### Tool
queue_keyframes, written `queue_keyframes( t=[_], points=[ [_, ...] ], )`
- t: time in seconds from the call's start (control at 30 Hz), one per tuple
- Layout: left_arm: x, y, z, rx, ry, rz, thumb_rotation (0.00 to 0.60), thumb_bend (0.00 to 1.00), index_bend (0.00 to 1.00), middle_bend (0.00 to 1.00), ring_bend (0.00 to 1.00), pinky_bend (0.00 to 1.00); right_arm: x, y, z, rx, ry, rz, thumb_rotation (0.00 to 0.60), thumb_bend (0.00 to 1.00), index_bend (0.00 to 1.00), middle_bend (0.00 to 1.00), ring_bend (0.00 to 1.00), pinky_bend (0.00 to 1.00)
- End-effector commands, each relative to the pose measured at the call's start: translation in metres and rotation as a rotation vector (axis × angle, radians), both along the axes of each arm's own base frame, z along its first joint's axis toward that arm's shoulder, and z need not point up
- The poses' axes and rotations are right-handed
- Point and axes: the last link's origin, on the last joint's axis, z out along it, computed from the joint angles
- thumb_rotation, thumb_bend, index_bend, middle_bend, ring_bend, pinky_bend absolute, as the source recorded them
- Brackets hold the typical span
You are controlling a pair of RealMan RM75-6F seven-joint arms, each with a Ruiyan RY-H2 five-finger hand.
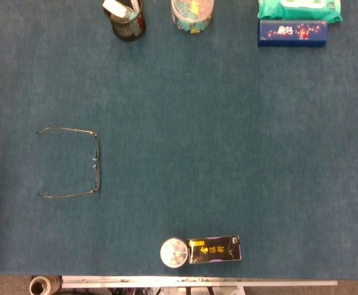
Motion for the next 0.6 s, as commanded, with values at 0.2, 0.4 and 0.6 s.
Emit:
queue_keyframes(
  t=[0.2, 0.4, 0.6],
  points=[
    [0.0016, -0.0016, -0.0017, -0.008, 0.002, -0.01, 0.6, 0.21, 0.48, 0.54, 0.36, 0.44, 0.0023, 0.0023, 0.0028, -0.011, -0.01, 0.007, 0.6, 0.21, 0.65, 0.47, 0.31, 0.3],
    [0.0026, -0.0019, -0.0013, -0.005, -0.006, -0.014, 0.6, 0.21, 0.48, 0.54, 0.36, 0.44, 0.0036, 0.0019, 0.0053, -0.021, -0.022, 0.021, 0.6, 0.21, 0.65, 0.47, 0.31, 0.3],
    [0.0035, -0.0003, -0.0048, -0.021, -0.008, -0.02, 0.6, 0.21, 0.48, 0.54, 0.36, 0.44, 0.0005, -0.0001, 0.0088, -0.035, -0.036, 0.018, 0.6, 0.21, 0.65, 0.47, 0.31, 0.3]
  ],
)
